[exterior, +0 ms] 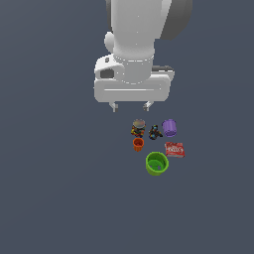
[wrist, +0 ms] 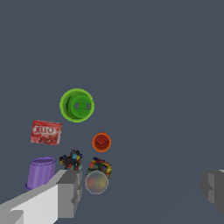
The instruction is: Pick up a designated object from a clutter of objects.
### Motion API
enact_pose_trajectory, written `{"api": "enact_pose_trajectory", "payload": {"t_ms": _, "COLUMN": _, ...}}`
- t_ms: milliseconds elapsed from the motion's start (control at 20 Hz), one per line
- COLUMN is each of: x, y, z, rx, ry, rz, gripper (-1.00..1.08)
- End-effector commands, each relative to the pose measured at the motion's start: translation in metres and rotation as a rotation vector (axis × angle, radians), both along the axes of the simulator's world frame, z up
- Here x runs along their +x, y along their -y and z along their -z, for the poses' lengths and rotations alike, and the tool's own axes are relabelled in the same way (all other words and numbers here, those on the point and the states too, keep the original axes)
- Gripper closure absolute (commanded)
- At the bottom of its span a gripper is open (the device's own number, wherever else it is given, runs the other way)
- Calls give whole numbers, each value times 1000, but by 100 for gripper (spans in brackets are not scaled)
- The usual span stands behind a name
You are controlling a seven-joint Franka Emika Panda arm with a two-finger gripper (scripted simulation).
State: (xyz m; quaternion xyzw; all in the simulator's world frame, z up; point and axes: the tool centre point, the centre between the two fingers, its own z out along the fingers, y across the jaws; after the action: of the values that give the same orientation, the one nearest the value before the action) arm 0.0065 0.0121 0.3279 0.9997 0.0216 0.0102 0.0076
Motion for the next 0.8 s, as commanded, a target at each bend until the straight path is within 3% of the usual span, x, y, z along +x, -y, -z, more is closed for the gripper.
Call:
{"api": "enact_pose_trajectory", "payload": {"t_ms": 0, "x": 0, "y": 0, "z": 0, "rx": 0, "ry": 0, "rz": 0, "gripper": -92}}
{"api": "enact_pose_trajectory", "payload": {"t_ms": 750, "x": 1, "y": -14, "z": 6, "rx": 29, "ry": -22, "rz": -10, "gripper": -92}}
